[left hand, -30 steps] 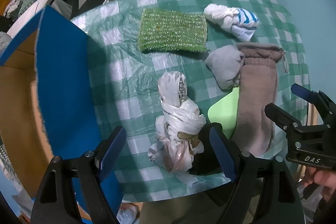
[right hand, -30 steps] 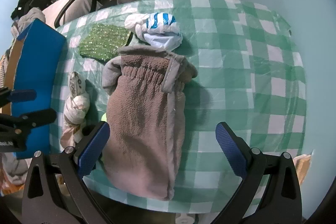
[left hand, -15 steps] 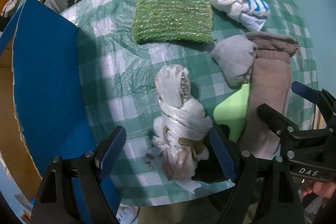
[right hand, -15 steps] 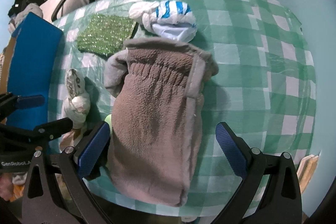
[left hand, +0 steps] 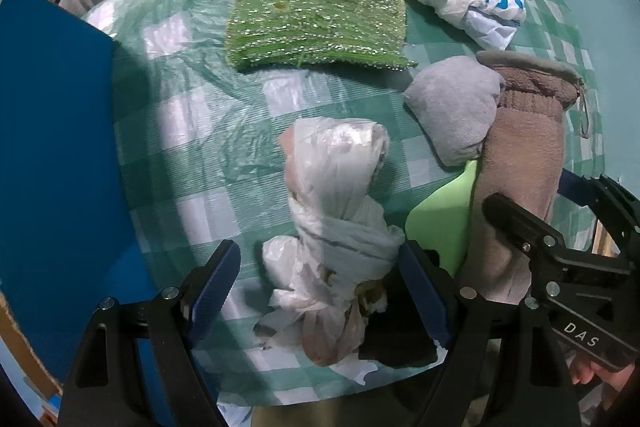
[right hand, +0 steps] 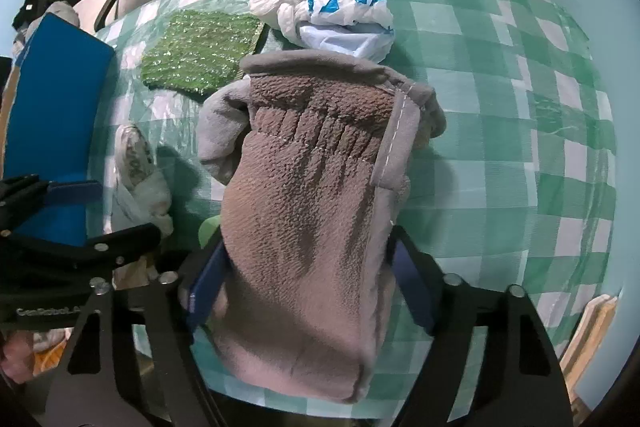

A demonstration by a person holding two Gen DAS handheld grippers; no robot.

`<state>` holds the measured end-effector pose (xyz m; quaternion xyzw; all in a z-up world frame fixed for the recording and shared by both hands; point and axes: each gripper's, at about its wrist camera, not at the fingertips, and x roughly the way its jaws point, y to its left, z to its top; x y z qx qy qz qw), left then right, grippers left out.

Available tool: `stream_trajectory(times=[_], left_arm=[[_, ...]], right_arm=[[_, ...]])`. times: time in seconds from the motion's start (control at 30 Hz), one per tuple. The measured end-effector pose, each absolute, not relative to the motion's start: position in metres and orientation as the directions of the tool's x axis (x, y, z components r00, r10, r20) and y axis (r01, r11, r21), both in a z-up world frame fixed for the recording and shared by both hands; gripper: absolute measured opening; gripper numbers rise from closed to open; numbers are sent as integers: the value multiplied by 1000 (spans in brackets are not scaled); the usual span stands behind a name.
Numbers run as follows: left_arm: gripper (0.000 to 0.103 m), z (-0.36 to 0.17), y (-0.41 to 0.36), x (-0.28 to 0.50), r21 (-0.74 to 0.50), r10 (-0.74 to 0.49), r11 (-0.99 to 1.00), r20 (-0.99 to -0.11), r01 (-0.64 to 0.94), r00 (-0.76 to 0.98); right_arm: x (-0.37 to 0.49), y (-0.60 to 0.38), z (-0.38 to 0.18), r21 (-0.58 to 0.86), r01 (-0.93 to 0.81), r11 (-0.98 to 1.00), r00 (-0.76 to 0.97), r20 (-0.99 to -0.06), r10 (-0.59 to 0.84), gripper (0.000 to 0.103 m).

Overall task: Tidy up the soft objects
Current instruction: 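Grasp the white plastic bundle with left tool while right tool grasps the grey-brown mitten, then lift both held items and carry them over the cardboard box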

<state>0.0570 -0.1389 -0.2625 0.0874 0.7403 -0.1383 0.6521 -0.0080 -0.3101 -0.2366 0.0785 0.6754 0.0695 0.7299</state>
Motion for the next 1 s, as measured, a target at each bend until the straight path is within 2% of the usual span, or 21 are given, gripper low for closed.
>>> stream_trajectory(times=[0.07, 0.13, 0.2, 0.23, 0.33, 0.53, 1.0], left_arm=[[81, -265, -132, 54, -101, -62, 946, -989, 308, -135], [74, -268, -131, 56, -120, -82, 946, -987, 302, -134], [55, -270, -131, 54, -132, -94, 944, -986, 301, -139], [51, -272, -131, 52, -139, -99, 943, -985, 302, -144], [50, -269, -128, 50, -141, -108, 938, -987, 317, -122], [48, -254, -127, 44, -158, -132, 930, -986, 331, -102], [47, -218, -124, 16, -135, -136, 928, -991, 348, -23]], right_arm=[[-9, -309, -236, 204, -5, 979, 81, -976, 204, 62], [-12, -307, -234, 201, -15, 980, 87, -976, 201, 51], [-14, -306, -233, 198, -24, 980, 93, -975, 200, 43], [-16, -308, -231, 199, -29, 980, 97, -975, 201, 38], [-20, -311, -227, 207, -35, 978, 110, -972, 210, 28], [-29, -319, -215, 226, -39, 973, 127, -965, 229, 24], [-39, -313, -187, 240, -36, 970, 171, -955, 242, 23]])
